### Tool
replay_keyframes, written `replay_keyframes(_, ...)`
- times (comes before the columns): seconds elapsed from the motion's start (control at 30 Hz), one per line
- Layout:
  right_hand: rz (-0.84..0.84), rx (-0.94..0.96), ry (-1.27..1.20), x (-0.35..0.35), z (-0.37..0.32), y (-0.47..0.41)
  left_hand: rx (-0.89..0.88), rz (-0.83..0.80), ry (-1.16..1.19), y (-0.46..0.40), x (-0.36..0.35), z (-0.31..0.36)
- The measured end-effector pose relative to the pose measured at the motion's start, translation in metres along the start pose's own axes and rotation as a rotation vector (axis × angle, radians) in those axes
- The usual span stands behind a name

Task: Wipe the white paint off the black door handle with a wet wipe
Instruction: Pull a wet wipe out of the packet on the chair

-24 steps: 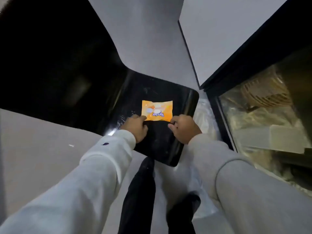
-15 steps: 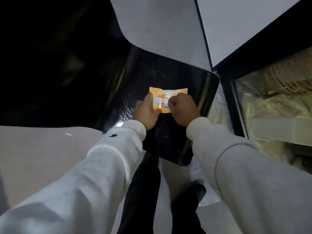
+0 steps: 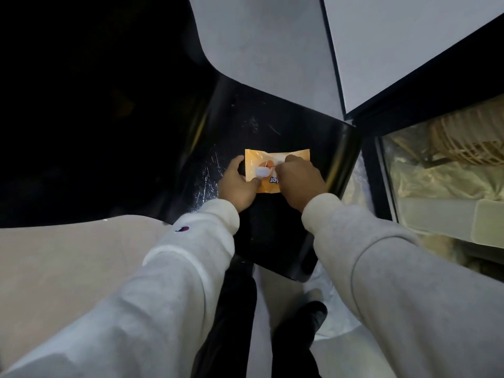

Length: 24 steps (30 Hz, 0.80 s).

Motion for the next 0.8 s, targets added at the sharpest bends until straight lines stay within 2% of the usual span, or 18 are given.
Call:
replay_keyframes(0.2, 0.076, 0.071, 0.125, 0.004, -0.008, 0.0, -0.011, 0.019, 0.038, 0.001, -0.003, 0.0)
replay_keyframes(0.37, 0.054, 0.072, 0.142, -0.004, -0.007, -0.004, 0.02, -0.001, 0.06, 0.002, -0.002, 0.0)
replay_keyframes(0.8, 0.145, 0.052, -0.13, -0.017, 0.014, 0.005, 0.043, -0.01, 0.113, 0.004, -0.007, 0.001)
Point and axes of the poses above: each hand's wrist, its own y-axis away from the middle knuckle, its own x-axis out of the back of the hand, z = x × y, the point moved 4 cm from there along -y, towards the middle knuckle, and after that the axes turned 5 degrees about z, right-handed, at the moved point
